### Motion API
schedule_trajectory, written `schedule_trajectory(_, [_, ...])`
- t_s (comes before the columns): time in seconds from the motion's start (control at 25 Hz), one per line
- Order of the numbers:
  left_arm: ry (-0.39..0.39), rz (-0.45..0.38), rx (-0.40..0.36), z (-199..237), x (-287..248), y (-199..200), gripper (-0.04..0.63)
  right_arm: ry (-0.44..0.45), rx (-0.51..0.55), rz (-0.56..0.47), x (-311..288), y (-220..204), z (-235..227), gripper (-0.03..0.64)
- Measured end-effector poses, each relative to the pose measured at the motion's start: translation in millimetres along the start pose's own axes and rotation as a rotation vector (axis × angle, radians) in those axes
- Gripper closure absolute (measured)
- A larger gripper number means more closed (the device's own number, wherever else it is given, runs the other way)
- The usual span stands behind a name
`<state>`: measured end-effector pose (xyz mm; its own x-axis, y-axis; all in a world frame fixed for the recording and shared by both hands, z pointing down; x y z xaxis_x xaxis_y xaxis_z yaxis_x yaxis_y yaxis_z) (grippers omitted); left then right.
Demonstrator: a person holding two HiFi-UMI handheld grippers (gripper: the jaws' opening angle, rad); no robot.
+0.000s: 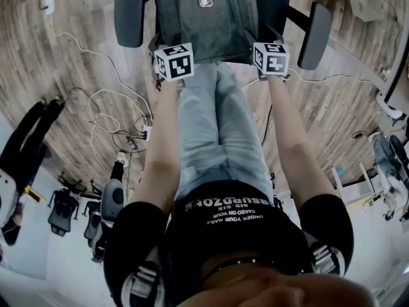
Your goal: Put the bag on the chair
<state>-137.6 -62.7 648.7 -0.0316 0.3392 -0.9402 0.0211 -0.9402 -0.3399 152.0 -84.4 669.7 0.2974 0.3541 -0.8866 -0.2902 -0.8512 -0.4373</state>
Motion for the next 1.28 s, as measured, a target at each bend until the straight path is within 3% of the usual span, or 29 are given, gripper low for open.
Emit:
schedule_trajectory(0.08, [-0.021,-0.022,-0.066,-7.0,11.8,2.5,0.38,0.019,0.016,-0.018,11.3,2.8,6.5,0.4])
schedule_trajectory(0.2, [-0.033,-0.075,-0.177,-15.4,28.2,6.0,0.517,0.048,0.042,-0.05,29.5,6.9,18.7,0.536])
schedule_trajectory(0.28, [-0.081,-0.093,-0.207,-21.8,36.4,7.1,0.543,0.079,0.028,-0.064,39.3,7.3,25.7,0.59])
schedule_trajectory(0.4, [-0.188,-0.077,-0.189,-32.3,47.2,5.5,0.574,0.15,-0.017,-0.11,54.0,7.3,38.1,0.598])
schedule_trajectory(0.52, [-0.243,-0.078,-0.2,-45.6,58.3,2.6,0.578,0.156,0.007,-0.151,70.0,9.2,51.6,0.6])
schedule_trajectory(0.64, [-0.26,-0.125,-0.223,-58.9,70.4,1.6,0.577,0.164,0.068,-0.223,84.5,14.5,66.6,0.6])
schedule_trajectory(0.76, [-0.278,-0.251,-0.22,-69.3,85.7,5.3,0.578,0.21,0.175,-0.304,96.9,22.3,84.7,0.601])
schedule_trajectory(0.88, [-0.303,-0.331,-0.217,-79.7,95.3,9.0,0.577,0.258,0.23,-0.306,100.7,27.9,94.1,0.601])
schedule_trajectory(1.04, [-0.341,-0.349,-0.234,-91.1,101.9,11.4,0.577,0.294,0.282,-0.275,99.2,30.4,99.1,0.601])
schedule_trajectory(1.28, [-0.293,-0.343,-0.282,-91.8,108.5,5.8,0.577,0.288,0.343,-0.263,105.3,29.2,110.0,0.601])
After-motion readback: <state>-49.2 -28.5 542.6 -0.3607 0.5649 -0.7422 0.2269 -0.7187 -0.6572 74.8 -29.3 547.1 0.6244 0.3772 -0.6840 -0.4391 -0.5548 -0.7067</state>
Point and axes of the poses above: the fingertips, and each gripper's own axes: x backward along the fingers, z to its left, y out of its top, the point moved 7 cm from there along x, backward along the fingers, and after that the axes turned 4 degrees about x, right-handed, at the moved point
